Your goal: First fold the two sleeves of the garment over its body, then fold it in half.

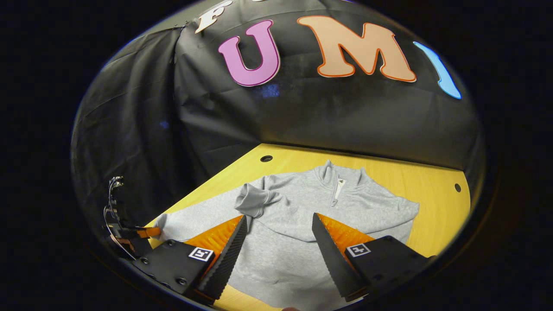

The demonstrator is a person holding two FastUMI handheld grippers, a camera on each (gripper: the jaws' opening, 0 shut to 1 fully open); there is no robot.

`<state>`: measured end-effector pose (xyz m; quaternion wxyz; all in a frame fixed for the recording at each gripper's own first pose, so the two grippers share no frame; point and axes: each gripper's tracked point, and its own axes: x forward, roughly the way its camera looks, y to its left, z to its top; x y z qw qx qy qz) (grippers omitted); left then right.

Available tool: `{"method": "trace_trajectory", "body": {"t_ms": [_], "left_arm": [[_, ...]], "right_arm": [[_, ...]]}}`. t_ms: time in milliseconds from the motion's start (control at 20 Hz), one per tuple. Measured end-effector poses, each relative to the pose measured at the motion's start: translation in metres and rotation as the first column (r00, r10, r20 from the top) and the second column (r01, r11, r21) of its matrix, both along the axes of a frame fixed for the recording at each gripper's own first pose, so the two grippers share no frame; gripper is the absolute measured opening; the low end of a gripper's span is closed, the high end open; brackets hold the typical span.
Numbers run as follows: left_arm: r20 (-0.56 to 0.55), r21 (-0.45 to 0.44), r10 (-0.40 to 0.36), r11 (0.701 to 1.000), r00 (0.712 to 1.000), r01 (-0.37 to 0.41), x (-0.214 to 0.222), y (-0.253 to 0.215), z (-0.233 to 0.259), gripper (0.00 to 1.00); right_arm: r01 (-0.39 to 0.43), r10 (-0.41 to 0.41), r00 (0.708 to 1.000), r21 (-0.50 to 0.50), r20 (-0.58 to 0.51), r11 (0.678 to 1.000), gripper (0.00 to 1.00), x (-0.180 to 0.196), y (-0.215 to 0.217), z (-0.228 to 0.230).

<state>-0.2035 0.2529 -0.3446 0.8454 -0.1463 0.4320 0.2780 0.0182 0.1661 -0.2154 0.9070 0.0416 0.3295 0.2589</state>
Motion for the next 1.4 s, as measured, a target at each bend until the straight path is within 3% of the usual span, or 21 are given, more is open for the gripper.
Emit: {"method": "trace_trajectory", "body": {"t_ms": [100,150,200,250,450,750,850,900,1000,1050,1400], "left_arm": [[0.05,0.001,-0.001,1.0,0.999,0.001,0.013,0.006,0.019,0.0],[0.072,0.014,-0.001,1.0,0.997,0.0,0.022,0.013,0.031,0.0],[0.09,0.031,-0.006,1.0,0.996,0.003,0.032,0.02,0.042,0.0],[0.116,0.051,-0.016,0.999,0.993,0.01,0.044,0.024,0.055,0.0],[0.186,0.129,-0.088,0.99,0.979,0.065,0.082,0.031,0.104,0.0],[0.289,0.155,-0.186,0.977,0.939,0.146,0.142,0.007,0.163,0.0],[0.316,0.167,-0.234,0.968,0.92,0.188,0.164,-0.01,0.176,0.0],[0.328,0.175,-0.261,0.961,0.908,0.213,0.175,-0.02,0.183,0.0],[0.348,0.192,-0.317,0.945,0.882,0.264,0.194,-0.045,0.199,0.0],[0.359,0.2,-0.347,0.936,0.867,0.291,0.205,-0.058,0.206,0.0],[0.429,0.247,-0.523,0.852,0.737,0.461,0.268,-0.163,0.251,0.0]], "right_arm": [[0.012,-0.012,1.0,0.004,0.007,1.0,0.96,-0.001,-0.012,0.004],[0.02,-0.02,1.0,0.015,0.008,1.0,0.91,-0.001,-0.016,0.008],[0.034,-0.034,0.999,0.021,0.009,0.999,0.96,-0.002,-0.023,0.008],[0.046,-0.047,0.999,0.021,0.009,0.999,0.91,-0.003,-0.031,0.008],[0.086,-0.086,0.996,0.015,0.022,0.996,0.91,-0.007,-0.057,0.013],[0.137,-0.137,0.99,0.006,0.039,0.991,0.91,-0.019,-0.097,0.019],[0.155,-0.155,0.987,0.003,0.042,0.988,0.96,-0.024,-0.11,0.02],[0.164,-0.164,0.985,-0.001,0.046,0.986,0.91,-0.025,-0.116,0.022],[0.18,-0.179,0.982,-0.009,0.052,0.984,0.91,-0.031,-0.128,0.023],[0.188,-0.187,0.981,-0.013,0.057,0.982,0.96,-0.035,-0.135,0.024],[0.264,-0.261,0.963,-0.03,0.067,0.964,0.96,-0.057,-0.177,0.029]]}}
